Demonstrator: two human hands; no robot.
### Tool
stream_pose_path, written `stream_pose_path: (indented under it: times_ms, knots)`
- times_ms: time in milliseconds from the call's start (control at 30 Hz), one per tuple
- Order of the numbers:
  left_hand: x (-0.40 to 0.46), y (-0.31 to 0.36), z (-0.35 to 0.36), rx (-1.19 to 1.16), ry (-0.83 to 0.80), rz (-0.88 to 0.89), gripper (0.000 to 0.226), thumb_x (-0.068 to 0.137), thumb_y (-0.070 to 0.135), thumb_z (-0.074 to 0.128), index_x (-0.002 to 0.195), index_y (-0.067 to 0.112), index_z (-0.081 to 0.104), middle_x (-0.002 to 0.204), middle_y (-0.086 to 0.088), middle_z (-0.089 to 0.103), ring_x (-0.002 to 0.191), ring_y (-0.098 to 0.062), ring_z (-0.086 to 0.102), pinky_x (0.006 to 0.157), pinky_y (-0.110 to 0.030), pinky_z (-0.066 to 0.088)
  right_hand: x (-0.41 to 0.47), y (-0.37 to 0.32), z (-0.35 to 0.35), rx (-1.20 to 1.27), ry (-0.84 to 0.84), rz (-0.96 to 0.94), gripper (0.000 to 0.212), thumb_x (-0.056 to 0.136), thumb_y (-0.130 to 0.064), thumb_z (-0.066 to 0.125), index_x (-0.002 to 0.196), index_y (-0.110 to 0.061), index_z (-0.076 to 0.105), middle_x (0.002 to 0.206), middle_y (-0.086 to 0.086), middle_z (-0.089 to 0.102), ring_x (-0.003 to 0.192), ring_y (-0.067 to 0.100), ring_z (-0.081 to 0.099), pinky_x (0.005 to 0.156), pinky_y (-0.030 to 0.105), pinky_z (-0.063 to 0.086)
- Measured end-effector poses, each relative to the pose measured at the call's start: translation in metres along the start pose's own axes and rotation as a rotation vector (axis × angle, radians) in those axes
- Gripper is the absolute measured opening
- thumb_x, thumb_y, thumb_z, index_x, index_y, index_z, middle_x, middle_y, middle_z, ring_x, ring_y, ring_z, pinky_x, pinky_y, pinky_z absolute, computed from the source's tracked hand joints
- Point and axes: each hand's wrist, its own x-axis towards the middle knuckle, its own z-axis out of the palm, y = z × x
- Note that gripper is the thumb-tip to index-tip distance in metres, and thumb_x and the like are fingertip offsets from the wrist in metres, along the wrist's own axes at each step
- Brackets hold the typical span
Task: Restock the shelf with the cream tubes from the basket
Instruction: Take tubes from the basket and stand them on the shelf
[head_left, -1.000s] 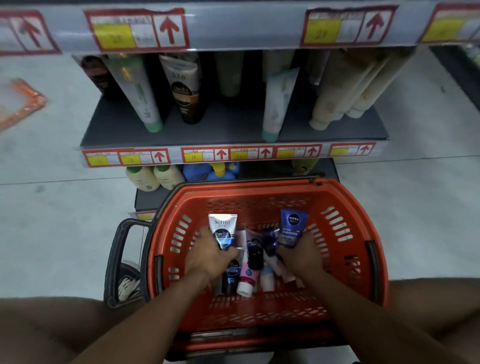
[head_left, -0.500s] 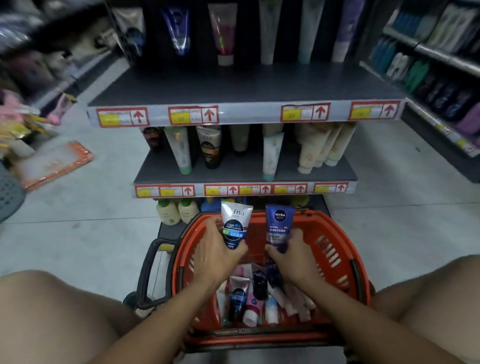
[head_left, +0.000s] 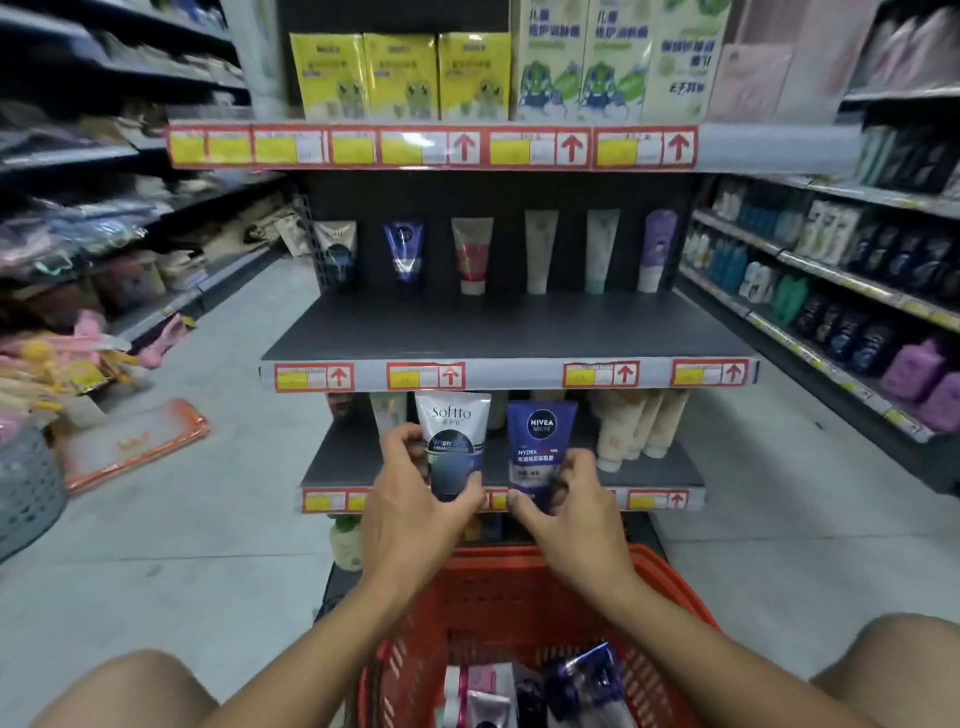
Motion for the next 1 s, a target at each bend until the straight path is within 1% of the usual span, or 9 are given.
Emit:
stream_pose_path:
  times_ms: [100,167,300,433,500,633,767,867,1000]
  knots:
    - [0.02,0.01,-0.009,-0.025,0.026,0.024,0.067,0.075,0.045,0.087,0.121,0.039,0.038,0.097,0.017,0.066,0.081,-0.009,0.067,0.071,-0.038,0.059,0.017,-0.024,-0.008,-0.024,0.012,-0.047,0.052,0.076,-0.05,0.081,0.109,-0.04,0.042,0.093,-0.017,0.07,0.077,0.001,0.067,0.07,0.035,0.058]
    - [0.035,0.014,-0.014,-0.03,0.032,0.042,0.066,0.076,0.045,0.087,0.118,0.042,0.036,0.097,0.018,0.066,0.083,-0.006,0.068,0.074,-0.042,0.061,0.03,-0.036,-0.009,-0.017,0.015,-0.068,0.052,0.076,-0.052,0.081,0.108,-0.042,0.042,0.095,-0.016,0.069,0.081,0.0,0.068,0.072,0.033,0.059]
    - [0.065,0.015,-0.023,-0.028,0.063,0.042,0.069,0.074,0.047,0.087,0.121,0.041,0.037,0.098,0.019,0.068,0.086,-0.002,0.07,0.077,-0.04,0.062,0.059,-0.052,-0.002,0.005,0.04,-0.101,0.051,0.072,-0.058,0.079,0.106,-0.043,0.044,0.101,-0.016,0.067,0.087,0.002,0.067,0.076,0.036,0.06]
    - [0.096,0.013,-0.031,-0.025,0.106,0.025,0.069,0.073,0.05,0.087,0.121,0.04,0.038,0.097,0.017,0.07,0.086,-0.005,0.071,0.077,-0.042,0.062,0.09,-0.07,0.007,0.03,0.07,-0.116,0.05,0.07,-0.052,0.084,0.103,-0.04,0.048,0.094,-0.016,0.07,0.082,0.0,0.068,0.075,0.037,0.06]
    - [0.113,0.012,-0.034,-0.002,0.122,0.033,0.07,0.074,0.048,0.087,0.122,0.038,0.038,0.103,0.017,0.068,0.087,-0.005,0.07,0.076,-0.041,0.062,0.106,-0.079,0.013,0.033,0.07,-0.114,0.051,0.071,-0.051,0.084,0.104,-0.039,0.047,0.094,-0.014,0.07,0.081,0.0,0.068,0.075,0.037,0.06]
    - [0.148,0.009,-0.038,0.027,0.134,0.034,0.071,0.076,0.046,0.086,0.126,0.034,0.037,0.115,0.01,0.068,0.094,-0.01,0.07,0.078,-0.04,0.062,0.138,-0.094,0.025,-0.004,0.088,-0.123,0.055,0.069,-0.059,0.081,0.106,-0.037,0.047,0.094,-0.014,0.069,0.083,0.004,0.068,0.076,0.04,0.059]
    - [0.181,0.006,-0.04,0.059,0.119,0.037,0.07,0.078,0.044,0.086,0.127,0.033,0.038,0.119,0.009,0.065,0.101,-0.013,0.068,0.08,-0.031,0.058,0.169,-0.104,0.038,-0.039,0.101,-0.123,0.057,0.071,-0.057,0.084,0.107,-0.036,0.046,0.096,-0.015,0.068,0.085,0.006,0.068,0.078,0.04,0.059]
    - [0.204,0.001,-0.037,0.078,0.123,0.023,0.07,0.078,0.044,0.086,0.125,0.035,0.036,0.12,0.009,0.064,0.102,-0.015,0.067,0.079,-0.03,0.053,0.188,-0.106,0.05,-0.033,0.129,-0.108,0.057,0.067,-0.058,0.084,0.104,-0.037,0.047,0.094,-0.015,0.068,0.084,0.009,0.069,0.078,0.043,0.059]
    - [0.227,-0.01,-0.031,0.072,0.088,0.004,0.069,0.078,0.041,0.087,0.118,0.039,0.032,0.118,0.007,0.065,0.102,-0.016,0.068,0.081,-0.033,0.055,0.204,-0.104,0.066,-0.07,0.132,-0.09,0.058,0.064,-0.063,0.08,0.103,-0.039,0.046,0.092,-0.016,0.067,0.082,0.009,0.068,0.076,0.042,0.059]
